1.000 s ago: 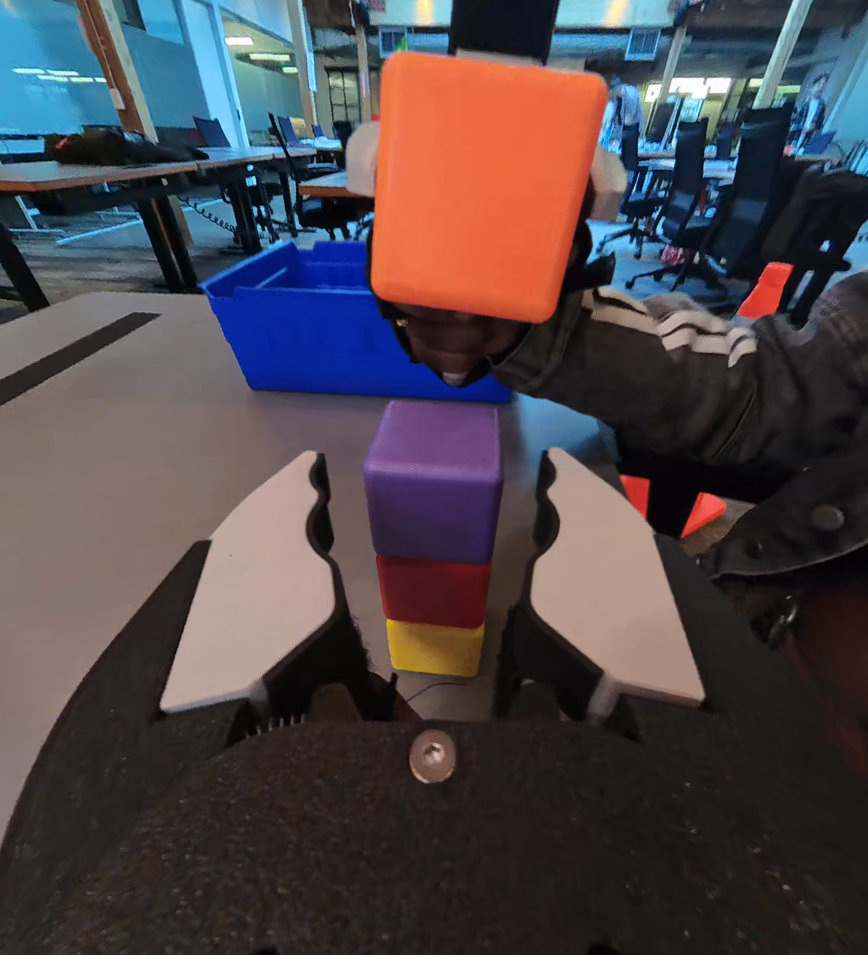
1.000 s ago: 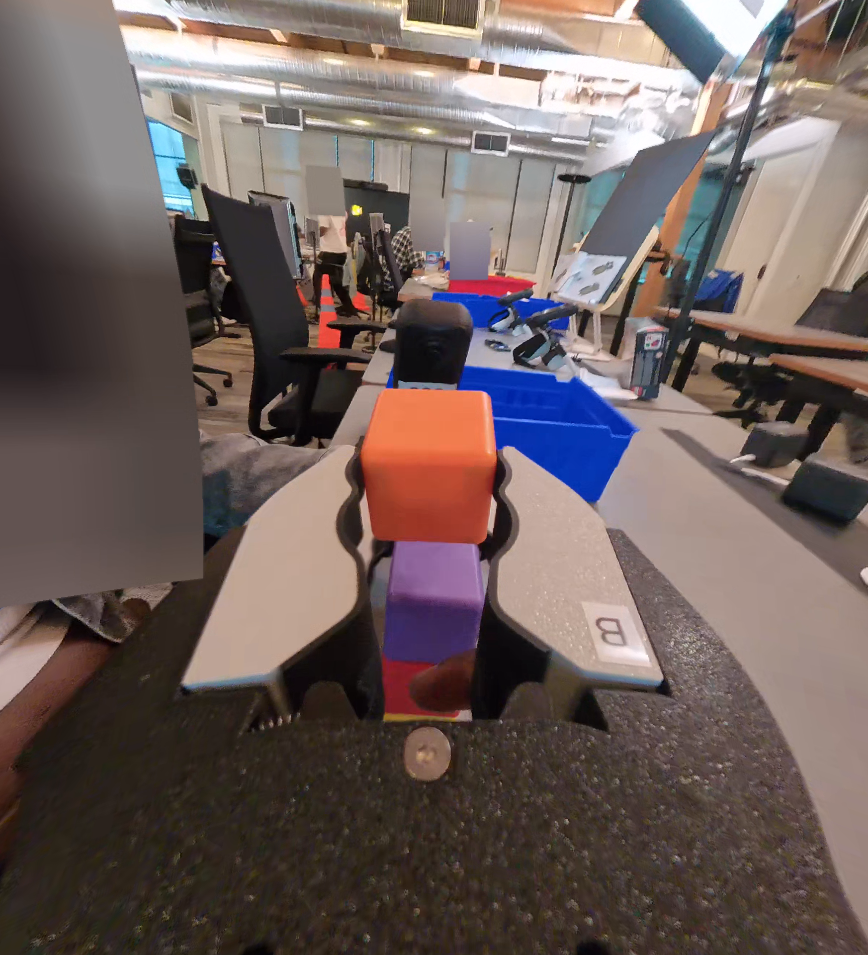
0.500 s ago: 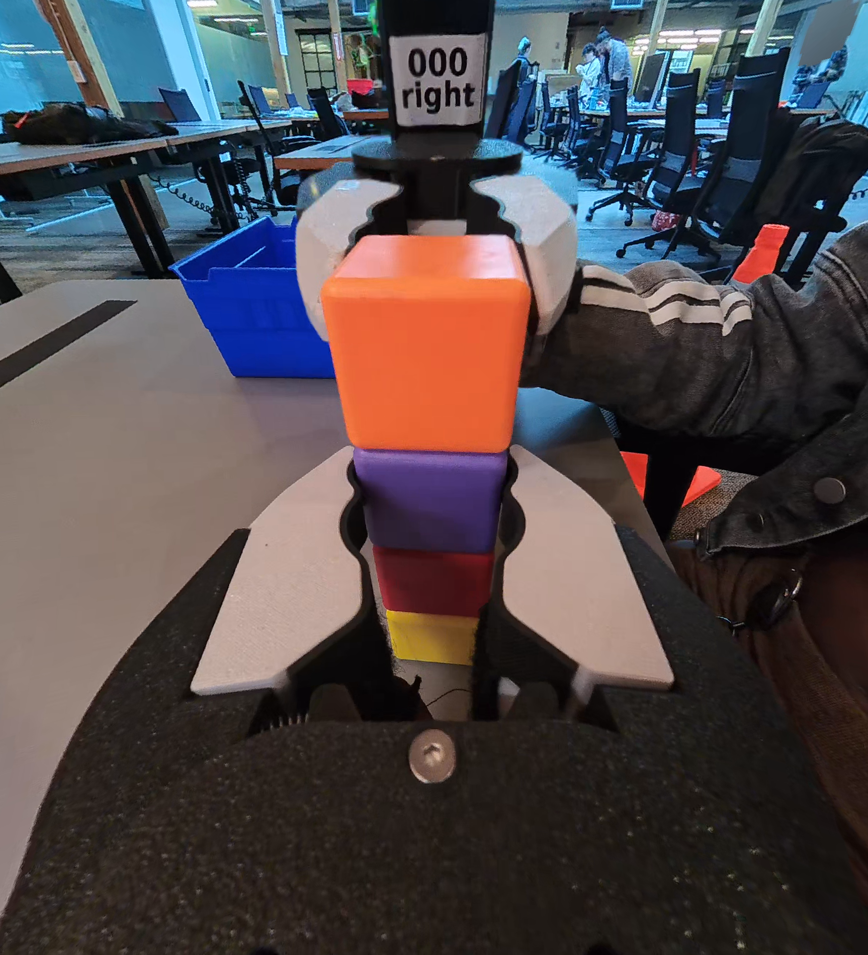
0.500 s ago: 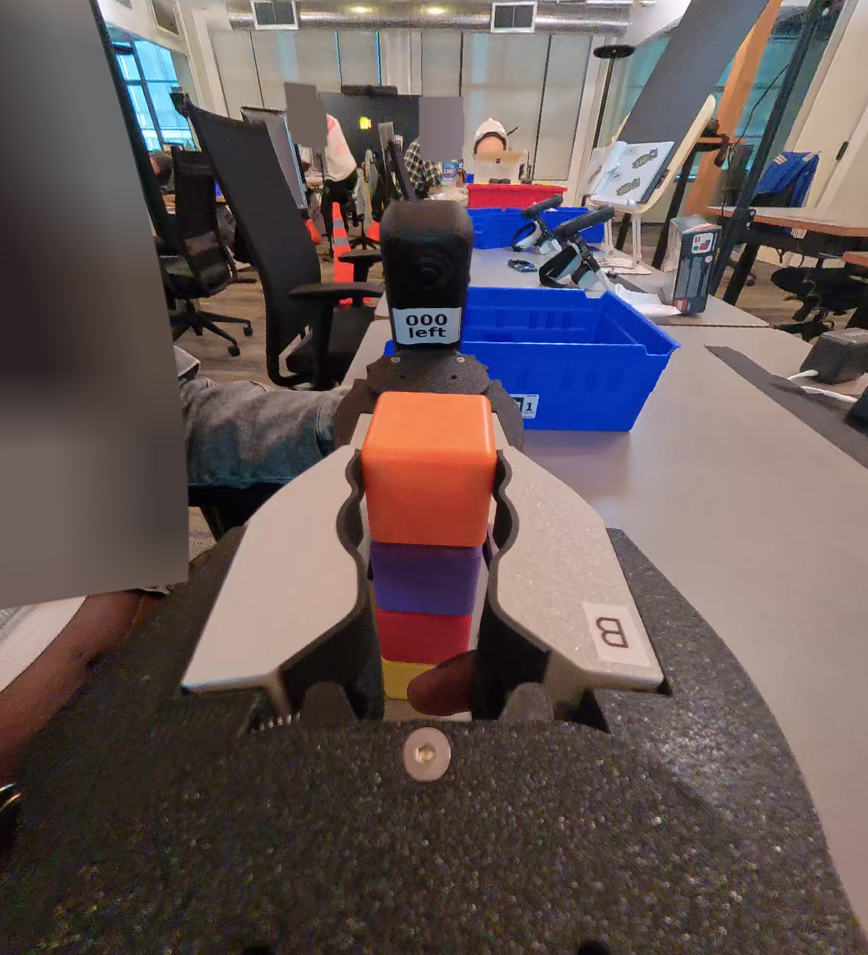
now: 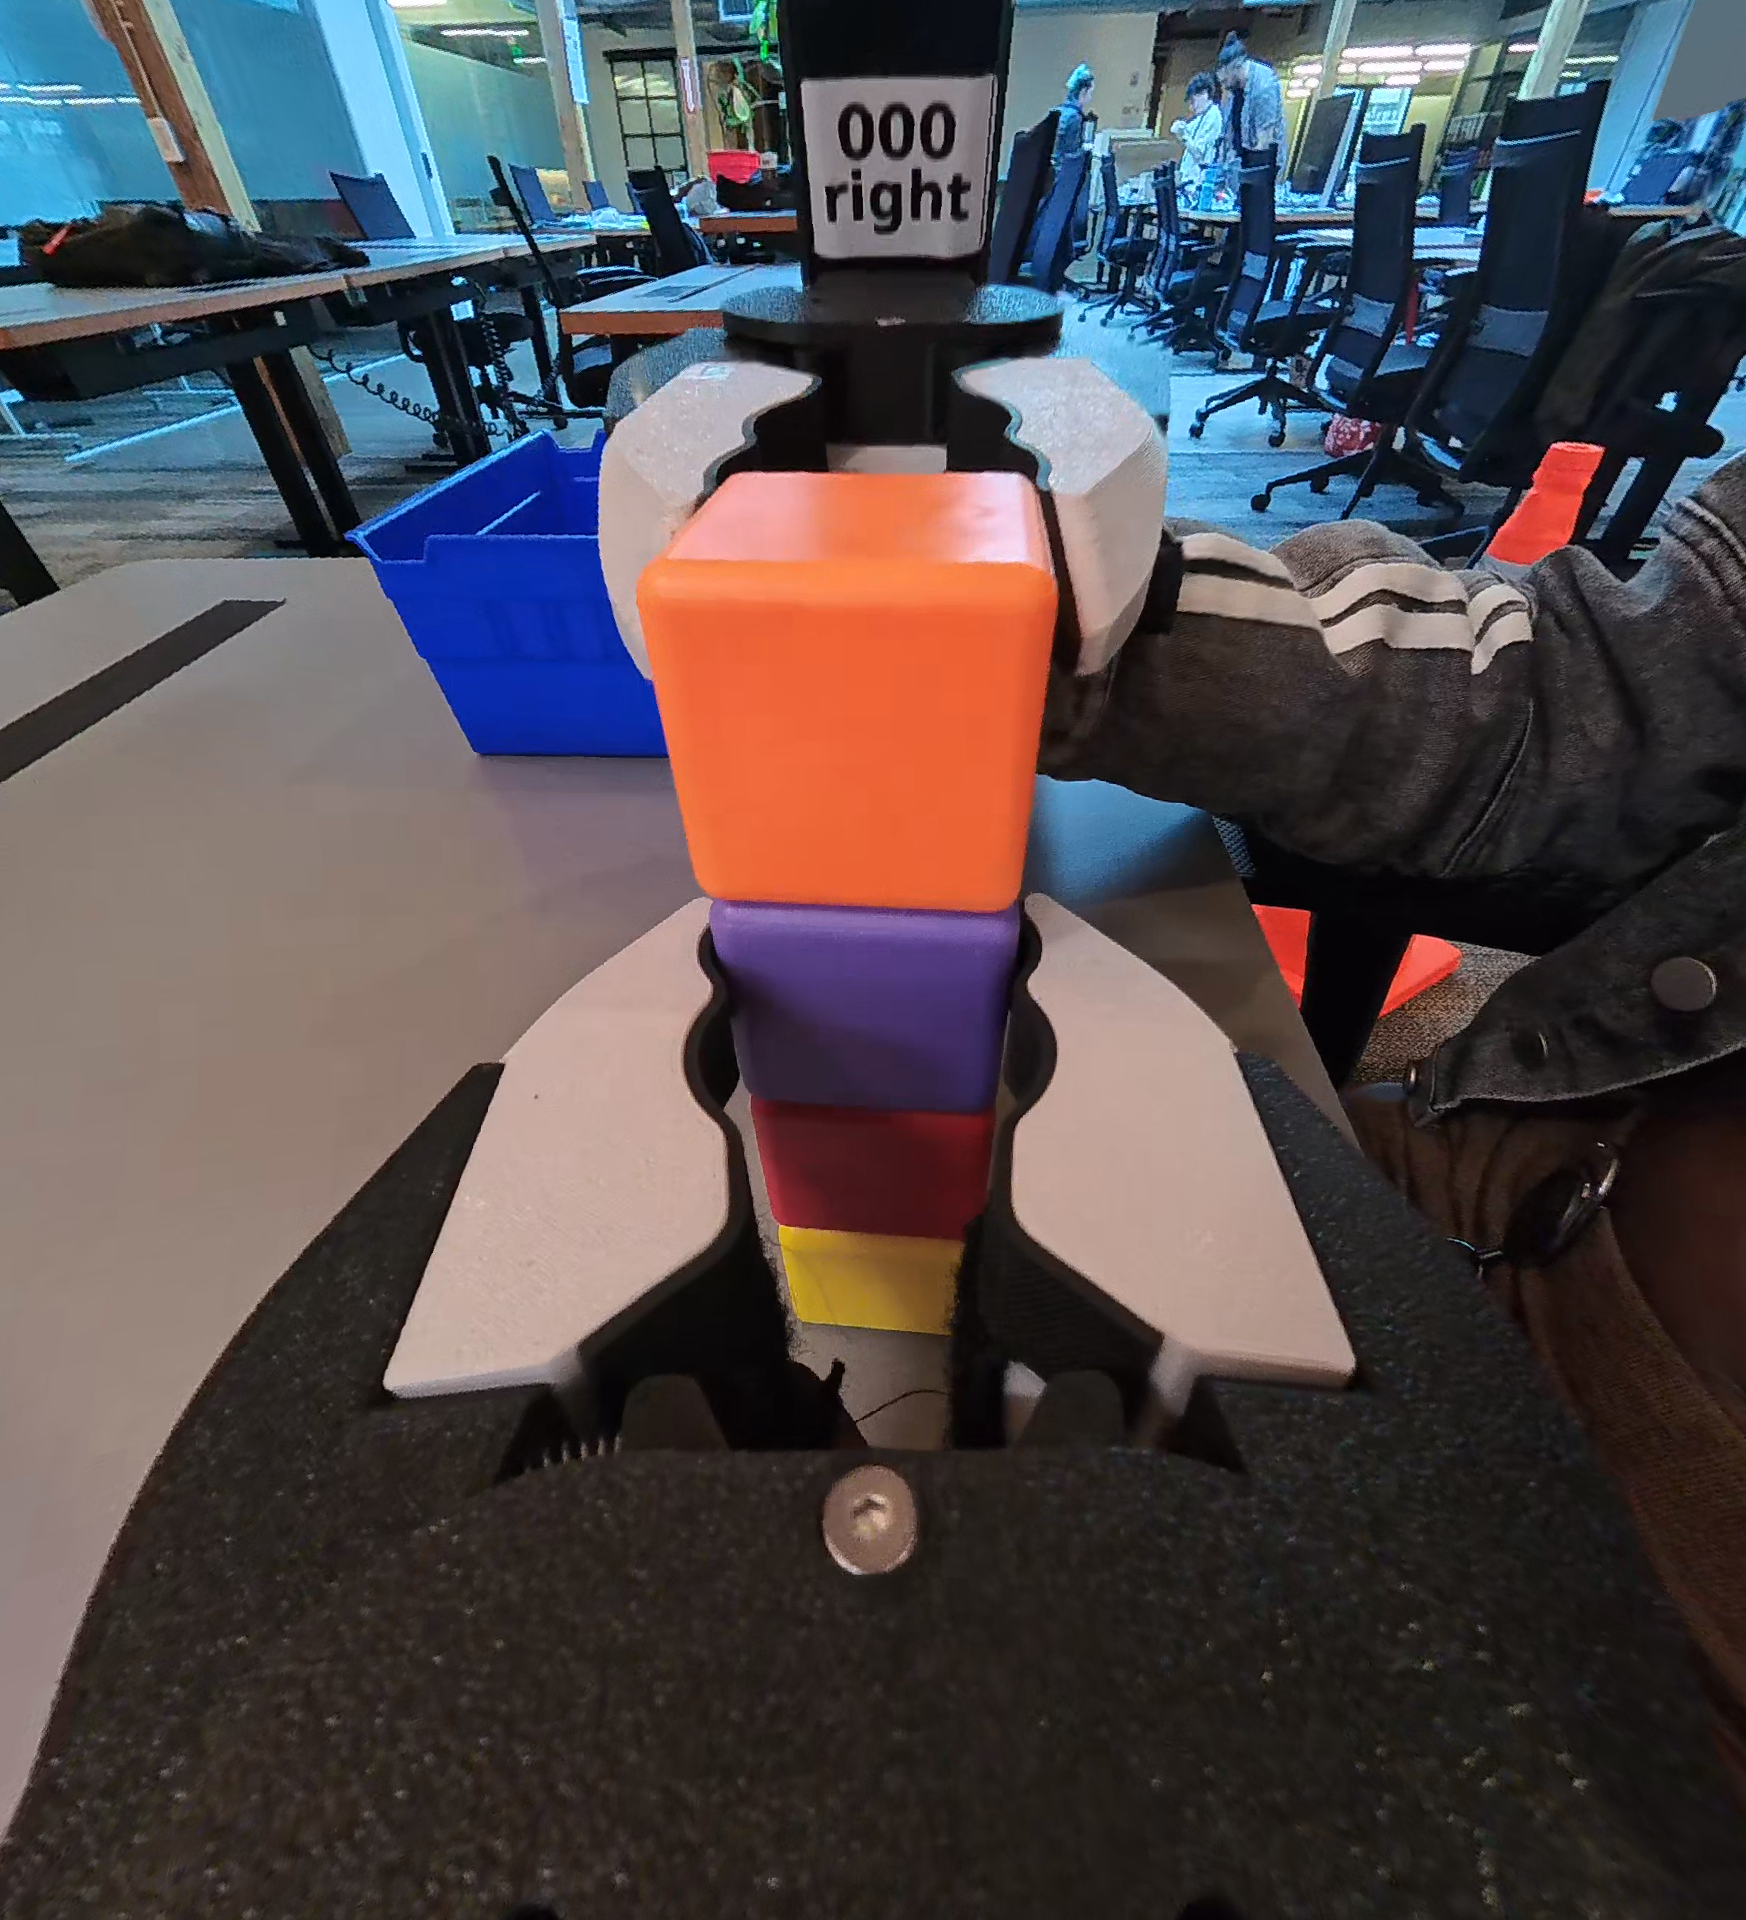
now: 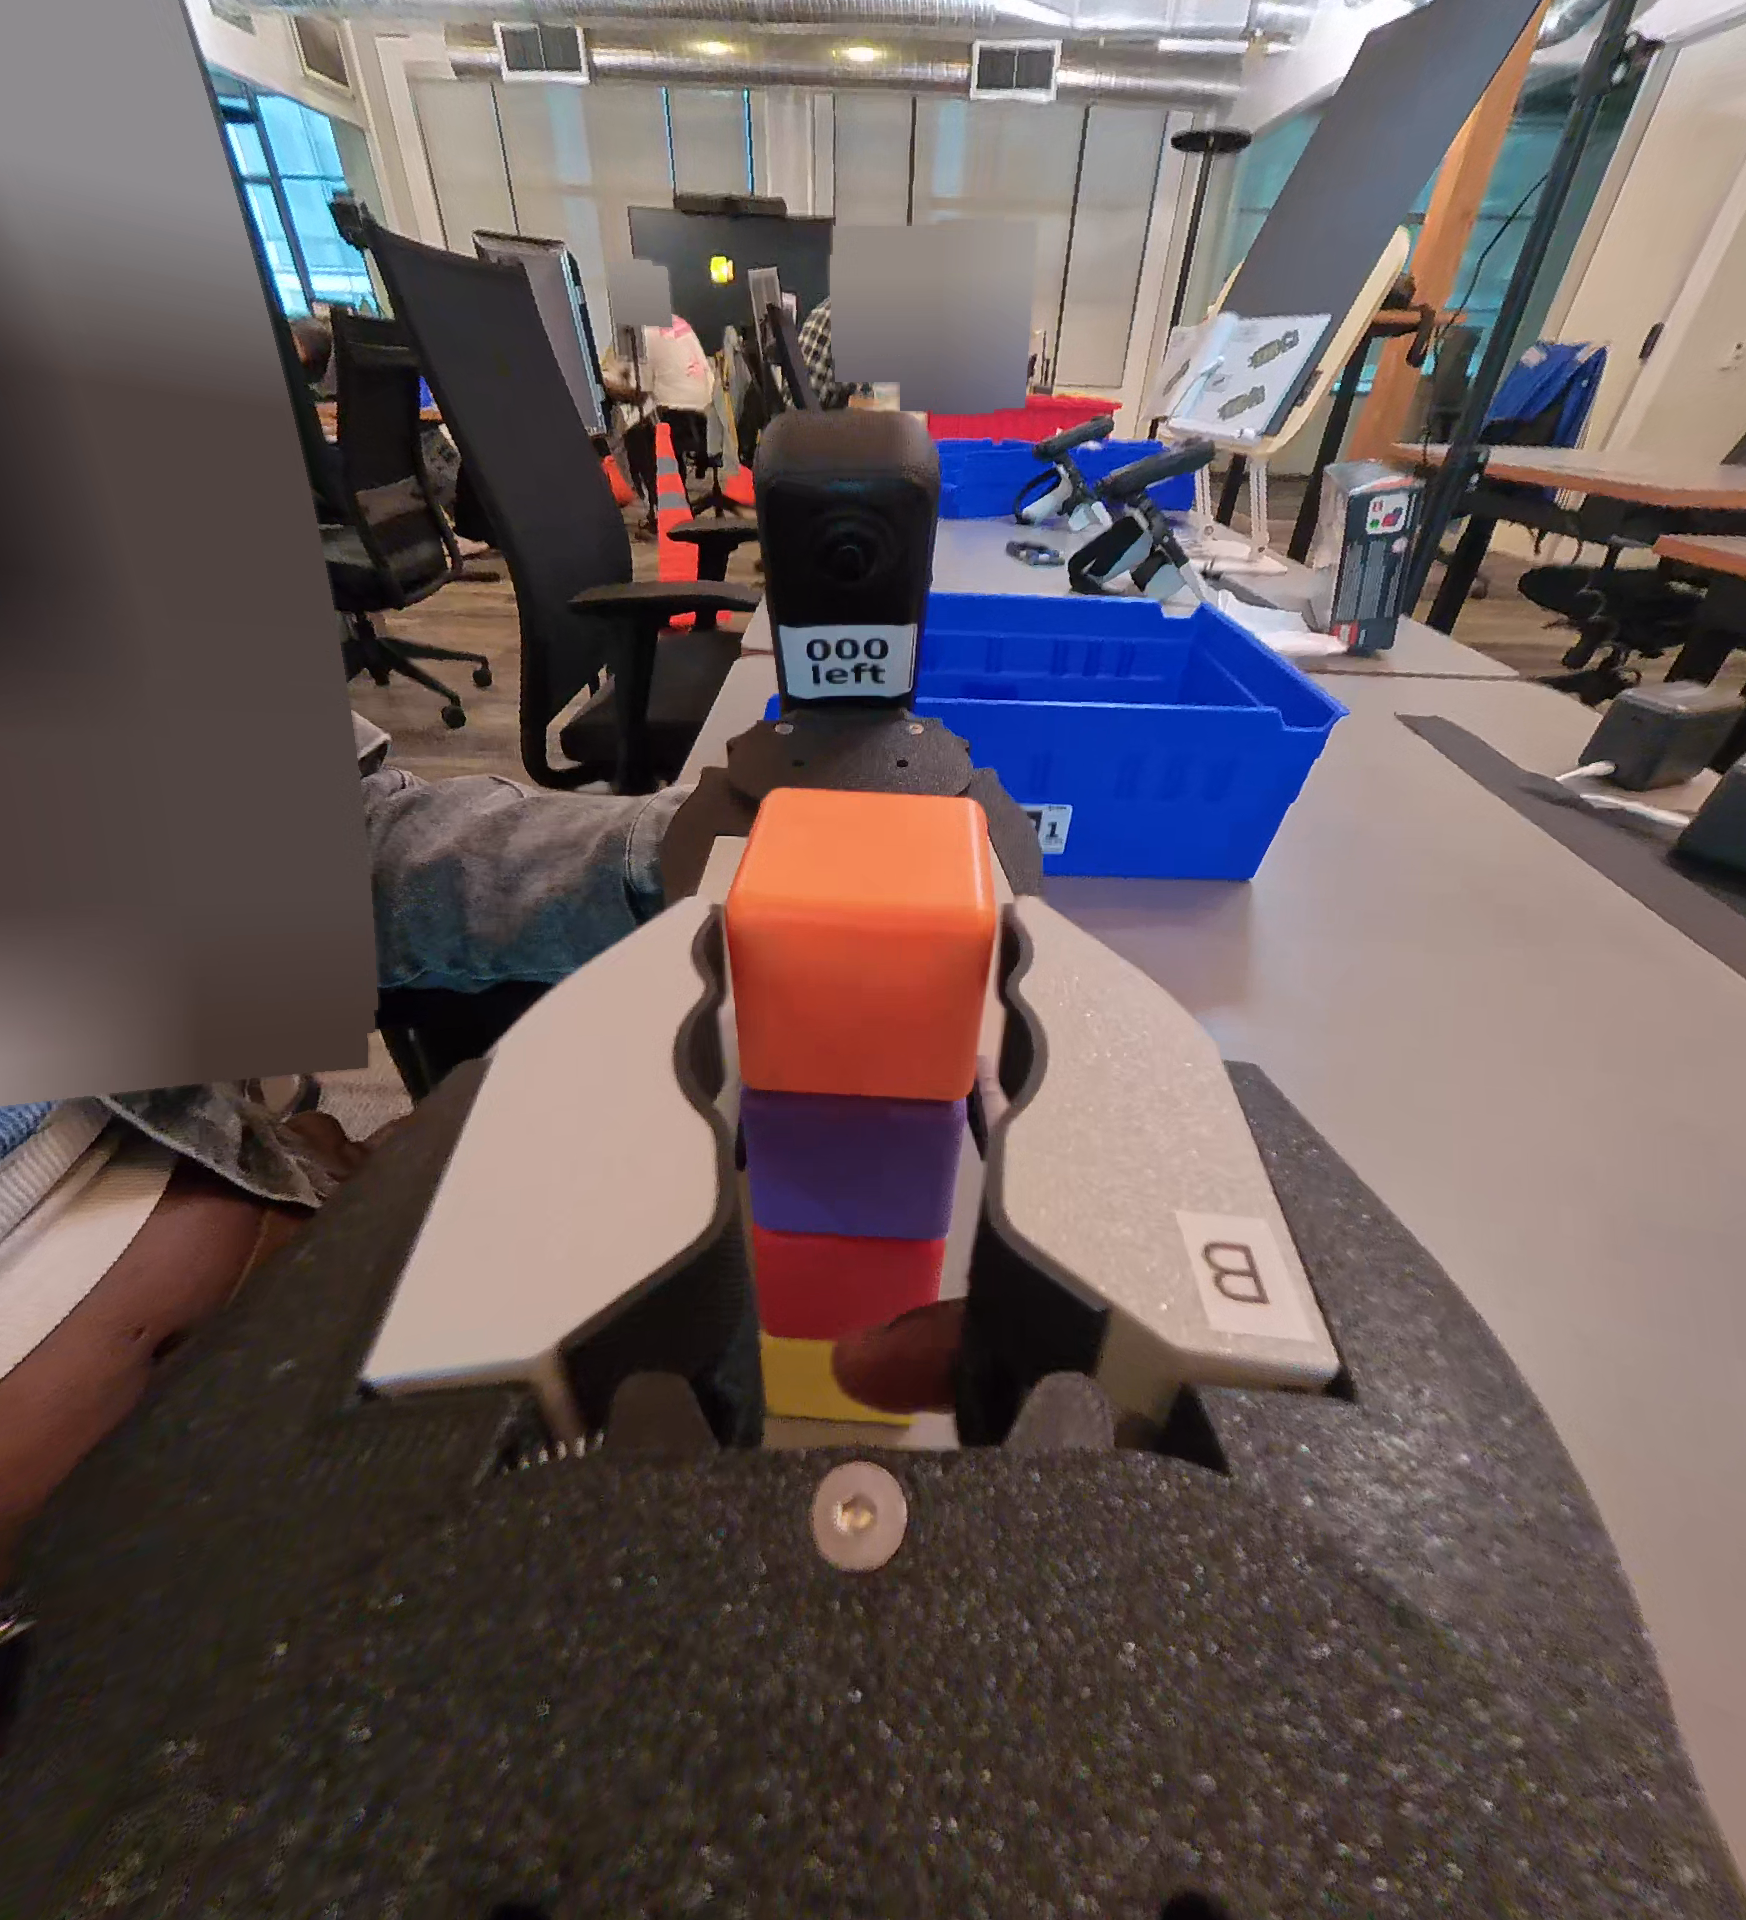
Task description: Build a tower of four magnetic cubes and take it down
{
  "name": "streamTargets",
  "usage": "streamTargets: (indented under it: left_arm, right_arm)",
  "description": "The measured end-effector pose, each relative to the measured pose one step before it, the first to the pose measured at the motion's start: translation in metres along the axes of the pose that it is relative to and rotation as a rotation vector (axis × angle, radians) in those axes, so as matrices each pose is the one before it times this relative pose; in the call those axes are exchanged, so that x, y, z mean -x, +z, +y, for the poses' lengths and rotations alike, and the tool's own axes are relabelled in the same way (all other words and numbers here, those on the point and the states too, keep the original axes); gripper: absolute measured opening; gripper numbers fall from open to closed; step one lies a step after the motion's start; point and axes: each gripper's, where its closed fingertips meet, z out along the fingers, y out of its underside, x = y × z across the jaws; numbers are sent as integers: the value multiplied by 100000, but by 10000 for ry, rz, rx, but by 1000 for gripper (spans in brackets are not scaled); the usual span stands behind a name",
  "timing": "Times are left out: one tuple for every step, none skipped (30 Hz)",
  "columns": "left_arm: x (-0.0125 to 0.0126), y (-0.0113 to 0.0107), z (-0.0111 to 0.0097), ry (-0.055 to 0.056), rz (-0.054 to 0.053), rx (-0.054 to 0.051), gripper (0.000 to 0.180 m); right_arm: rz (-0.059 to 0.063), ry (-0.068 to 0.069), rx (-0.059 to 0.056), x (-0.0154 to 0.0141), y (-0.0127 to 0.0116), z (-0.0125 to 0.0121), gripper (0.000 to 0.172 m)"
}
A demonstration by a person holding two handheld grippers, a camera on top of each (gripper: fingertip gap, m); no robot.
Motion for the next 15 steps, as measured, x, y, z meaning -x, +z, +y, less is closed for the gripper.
streamTargets:
  left_arm:
    - [-157,-88,37,-13,91,71,54]
    - [-211,-170,-98,-77,124,21,71]
    - [-8,-290,-318,-80,1,-74,86]
    - [47,-449,-693,15,-48,-309,97]
    - [76,-570,-1177,85,-104,-658,105]
    - [42,-664,-1605,147,-103,-986,108]
    - [-5,-706,-1811,126,-77,-1157,109]
    - [38,-653,-1663,34,-98,-1054,110]
    - [101,-507,-1167,-54,-86,-688,110]
    - [51,-359,-517,-134,-1,-224,110]
    - [-7,-233,-2,-147,59,105,110]
    - [41,-133,266,-117,36,257,110]
    - [86,-62,298,-67,-22,244,110]
    - [40,-6,250,-40,-3,176,110]
    - [-40,20,297,-44,43,211,107]
  right_arm:
    - [51,-42,-199,-12,-71,-141,65]
    - [74,38,-199,-54,-152,-160,77]
    - [56,79,-179,-47,-226,-148,86]
    - [72,40,-277,-40,-304,-295,91]
    - [117,-19,-432,-67,-358,-500,95]
    - [121,-33,-535,-38,-431,-678,96]
    - [94,19,-548,5,-451,-730,97]
    - [79,65,-464,12,-420,-647,97]
    - [97,56,-286,-26,-375,-406,98]
    - [132,-4,-61,-86,-292,-96,97]
    - [154,-84,119,-117,-206,173,97]
    - [133,-110,152,-85,-123,234,96]
    - [77,-62,107,-7,-60,173,96]
    - [19,6,100,64,0,146,96]
    - [-16,26,173,96,15,234,96]
